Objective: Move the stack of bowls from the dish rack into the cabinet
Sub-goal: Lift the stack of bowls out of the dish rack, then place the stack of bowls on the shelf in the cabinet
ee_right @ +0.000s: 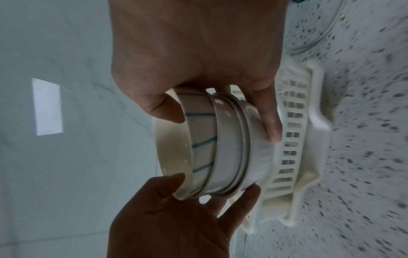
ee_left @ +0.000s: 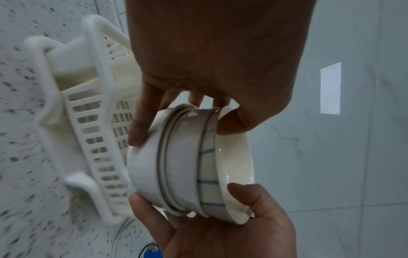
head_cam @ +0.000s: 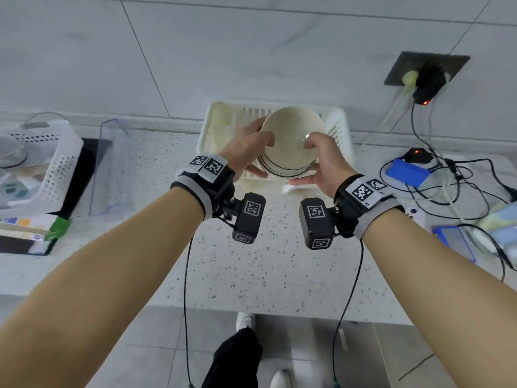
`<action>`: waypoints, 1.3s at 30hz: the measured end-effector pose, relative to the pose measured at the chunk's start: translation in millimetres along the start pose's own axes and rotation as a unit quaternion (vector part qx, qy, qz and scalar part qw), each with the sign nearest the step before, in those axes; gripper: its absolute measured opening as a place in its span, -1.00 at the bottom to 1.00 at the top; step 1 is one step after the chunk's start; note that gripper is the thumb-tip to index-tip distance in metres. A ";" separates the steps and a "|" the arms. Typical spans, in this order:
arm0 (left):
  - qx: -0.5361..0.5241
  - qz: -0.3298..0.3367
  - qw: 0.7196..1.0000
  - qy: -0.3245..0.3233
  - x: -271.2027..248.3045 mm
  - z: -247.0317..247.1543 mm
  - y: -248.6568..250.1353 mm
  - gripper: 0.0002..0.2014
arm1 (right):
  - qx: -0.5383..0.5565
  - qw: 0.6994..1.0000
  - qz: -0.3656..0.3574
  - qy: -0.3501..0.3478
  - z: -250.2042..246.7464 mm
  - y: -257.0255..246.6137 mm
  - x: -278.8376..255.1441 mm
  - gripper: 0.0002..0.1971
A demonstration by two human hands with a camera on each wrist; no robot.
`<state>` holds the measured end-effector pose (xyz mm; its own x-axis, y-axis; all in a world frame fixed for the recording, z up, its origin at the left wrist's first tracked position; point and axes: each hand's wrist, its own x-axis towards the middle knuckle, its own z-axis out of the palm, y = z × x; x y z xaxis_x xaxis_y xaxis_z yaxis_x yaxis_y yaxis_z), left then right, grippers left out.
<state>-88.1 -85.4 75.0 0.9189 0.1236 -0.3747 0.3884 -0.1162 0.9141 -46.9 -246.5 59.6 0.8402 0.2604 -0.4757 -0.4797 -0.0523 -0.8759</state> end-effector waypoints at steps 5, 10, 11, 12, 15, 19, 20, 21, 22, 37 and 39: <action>0.002 0.009 1.000 0.015 -91.0 38.9 -15.9 -0.37 | -0.009 1.000 -0.019 -0.009 -21.3 30.4 -86.3 -0.60; -0.007 0.009 1.000 0.019 -153.8 61.4 -39.6 -0.39 | -0.016 1.000 -0.017 -0.003 -31.8 63.5 -146.3 -0.62; -0.009 0.009 1.000 0.018 -163.0 64.3 -45.3 -0.40 | -0.019 1.000 -0.017 -0.001 -32.6 71.2 -154.7 -0.59; -0.011 0.007 1.000 0.017 -171.2 66.9 -51.8 -0.41 | -0.022 1.000 -0.016 0.002 -33.4 79.6 -162.3 -0.56; -0.014 -0.001 1.000 0.004 -190.5 72.7 -74.7 -0.40 | -0.025 0.999 -0.009 0.020 -35.2 107.7 -178.8 -0.54; 0.003 -0.018 1.000 -0.024 -205.1 76.7 -109.5 -0.33 | -0.034 0.999 0.013 0.038 -30.8 146.9 -193.8 -0.52; 0.003 -0.023 0.999 -0.028 -206.5 76.0 -119.1 -0.31 | -0.035 0.998 0.018 0.044 -28.1 156.0 -195.6 -0.50; 0.000 -0.026 0.999 -0.032 -207.3 75.4 -129.3 -0.30 | -0.036 0.998 0.020 0.052 -25.9 165.9 -196.5 -0.46; -0.003 -0.029 0.999 -0.035 -207.9 74.0 -139.6 -0.29 | -0.039 0.997 0.021 0.059 -23.1 175.5 -197.3 -0.42; 0.010 -0.091 0.995 -0.024 -284.7 95.1 -290.3 -0.34 | -0.057 0.993 0.077 0.069 -8.9 340.9 -255.9 -0.41; 0.010 -0.091 0.996 -0.023 -290.8 107.6 -311.1 -0.37 | -0.066 0.994 0.069 0.056 -19.4 360.2 -262.0 -0.45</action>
<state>-468.6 -191.3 -117.1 0.8348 0.0993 -0.5415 0.5502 -0.1152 0.8270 -434.9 -352.4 -132.9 0.7950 0.1330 -0.5919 -0.5616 -0.2076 -0.8009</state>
